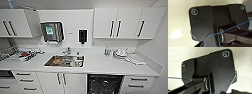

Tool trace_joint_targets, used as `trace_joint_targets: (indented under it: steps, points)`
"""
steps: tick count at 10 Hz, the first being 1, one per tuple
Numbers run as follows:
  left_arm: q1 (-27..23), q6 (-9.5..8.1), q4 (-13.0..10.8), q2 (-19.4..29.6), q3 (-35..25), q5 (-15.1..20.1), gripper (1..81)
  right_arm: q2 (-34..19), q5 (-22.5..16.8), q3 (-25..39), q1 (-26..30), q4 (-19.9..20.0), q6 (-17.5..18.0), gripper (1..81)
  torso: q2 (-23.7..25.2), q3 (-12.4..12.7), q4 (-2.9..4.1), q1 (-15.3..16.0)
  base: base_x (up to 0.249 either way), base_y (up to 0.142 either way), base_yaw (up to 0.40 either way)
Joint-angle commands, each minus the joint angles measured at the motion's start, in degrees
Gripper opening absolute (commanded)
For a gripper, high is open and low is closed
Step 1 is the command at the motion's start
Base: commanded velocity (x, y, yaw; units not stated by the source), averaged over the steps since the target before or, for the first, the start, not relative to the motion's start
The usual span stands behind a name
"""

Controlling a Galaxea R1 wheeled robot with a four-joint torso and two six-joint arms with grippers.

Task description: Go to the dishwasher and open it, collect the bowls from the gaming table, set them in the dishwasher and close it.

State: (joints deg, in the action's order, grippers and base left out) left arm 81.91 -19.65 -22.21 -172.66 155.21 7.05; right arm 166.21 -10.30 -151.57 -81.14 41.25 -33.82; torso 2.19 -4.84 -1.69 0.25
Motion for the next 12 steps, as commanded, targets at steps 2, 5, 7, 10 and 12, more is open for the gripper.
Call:
trace_joint_targets:
  steps: [2,5,7,10,12]
  points:
    - [-3.1,-0.04,0.6,0.4,0.2,3.1,81.1,-0.9,-4.5,-0.2,3.1,-0.2,-0.3,81.1,0.0,0.0,0.00,0.0,0.000,0.000,0.000]
    - [-3.1,0.05,0.5,0.4,0.2,3.1,81.1,-0.9,-4.4,-0.2,3.1,-0.3,-0.3,81.1,0.0,0.0,0.00,0.0,0.000,0.000,0.000]
    - [-3.1,0.05,0.3,0.5,0.2,3.1,81.1,-0.8,-4.1,-0.2,3.0,-0.3,-0.3,81.1,0.0,0.0,0.00,0.0,0.000,0.000,0.000]
    - [-3.1,0.14,0.6,0.9,0.2,3.0,81.1,-0.7,-4.1,-0.4,2.9,-0.3,-0.3,81.1,0.0,0.0,0.00,0.0,0.000,0.000,0.173]
    - [-3.1,0.14,0.6,1.2,0.2,2.9,81.1,-0.1,-4.1,-0.6,2.9,-0.3,-0.1,81.1,0.0,0.0,0.00,0.0,0.000,0.000,0.294]
